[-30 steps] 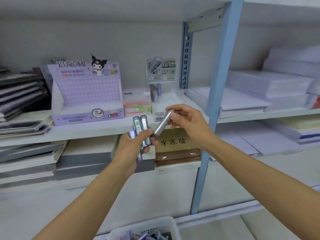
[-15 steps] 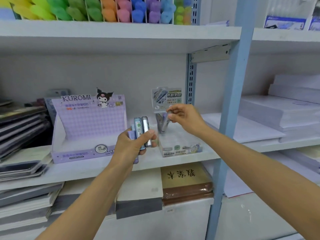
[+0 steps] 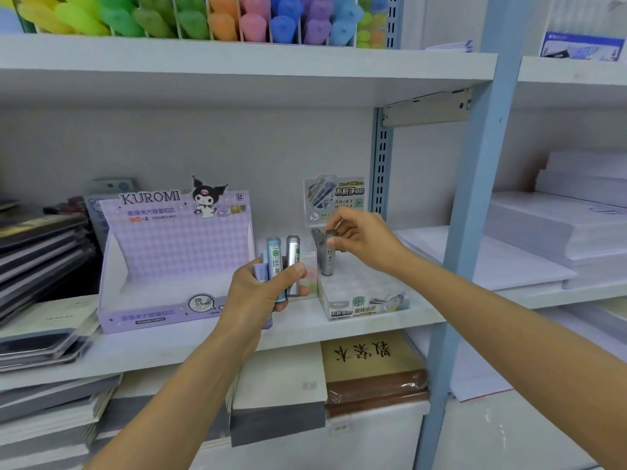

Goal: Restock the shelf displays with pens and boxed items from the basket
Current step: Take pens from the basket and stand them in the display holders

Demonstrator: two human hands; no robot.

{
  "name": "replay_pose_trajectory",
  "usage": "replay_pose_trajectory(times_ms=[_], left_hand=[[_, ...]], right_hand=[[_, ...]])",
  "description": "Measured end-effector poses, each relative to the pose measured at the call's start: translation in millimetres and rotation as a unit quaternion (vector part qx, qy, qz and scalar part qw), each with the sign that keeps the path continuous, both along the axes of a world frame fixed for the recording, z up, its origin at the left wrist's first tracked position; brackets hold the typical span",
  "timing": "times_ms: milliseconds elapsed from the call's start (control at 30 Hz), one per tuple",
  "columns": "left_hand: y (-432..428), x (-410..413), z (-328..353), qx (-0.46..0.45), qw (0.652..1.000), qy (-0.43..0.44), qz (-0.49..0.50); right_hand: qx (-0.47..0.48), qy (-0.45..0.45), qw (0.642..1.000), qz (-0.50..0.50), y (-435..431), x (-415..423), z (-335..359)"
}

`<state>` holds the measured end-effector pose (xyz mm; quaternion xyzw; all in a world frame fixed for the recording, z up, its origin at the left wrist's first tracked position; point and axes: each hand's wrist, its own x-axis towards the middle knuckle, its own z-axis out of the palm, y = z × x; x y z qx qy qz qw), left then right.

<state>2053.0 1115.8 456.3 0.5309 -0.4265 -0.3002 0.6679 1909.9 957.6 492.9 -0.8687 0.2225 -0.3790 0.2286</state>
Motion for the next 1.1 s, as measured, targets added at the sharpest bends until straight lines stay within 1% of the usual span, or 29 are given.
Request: replay_pose_trajectory(times_ms=[133, 233, 467, 633, 700, 800, 867, 900, 933, 967, 1033, 1100], left_hand=[[0, 0, -1, -0.002, 1.000, 0.005, -0.002], [-1, 0, -2, 0.003, 1.000, 0.002, -0.001], [-7, 5, -8, 0.015, 1.000, -0.001, -0.008], [-8, 6, -9, 0.013, 1.000, -0.003, -0.016], [-9, 6, -10, 0.008, 1.000, -0.003, -0.023], [-11, 3, -11, 0.000, 0.999, -0.003, -0.036], [-11, 1, -11, 0.000, 0.999, -0.005, -0.043], [-10, 0, -11, 0.000, 0.999, -0.009, -0.047], [-10, -1, -10, 0.001, 0.999, -0.013, -0.049], [-9, -2, -9, 0.003, 0.999, -0.019, -0.050], [-9, -5, -8, 0.008, 0.998, -0.036, -0.051], [-9, -11, -6, -0.001, 0.997, -0.047, -0.061]], right_hand=[[-0.002, 0.017, 1.000, 0.001, -1, -3, -1], [-0.028, 0.032, 0.999, -0.030, 1, 1, -6], [-0.107, 0.031, 0.988, -0.111, 6, 12, -12], [-0.099, 0.019, 0.992, -0.082, 1, 6, -9], [-0.105, 0.030, 0.992, -0.066, 0, 4, -11], [-0.088, 0.053, 0.993, -0.065, 5, 3, -16], [-0.101, 0.031, 0.991, -0.078, 10, 1, -12], [-0.094, 0.005, 0.993, -0.075, 14, 0, -8], [-0.056, -0.025, 0.997, -0.052, 20, -1, -4], [0.007, -0.051, 0.999, -0.008, 26, -2, 0], [0.131, -0.060, 0.986, 0.084, 38, -3, 4], [0.179, -0.051, 0.975, 0.121, 45, -1, 2]])
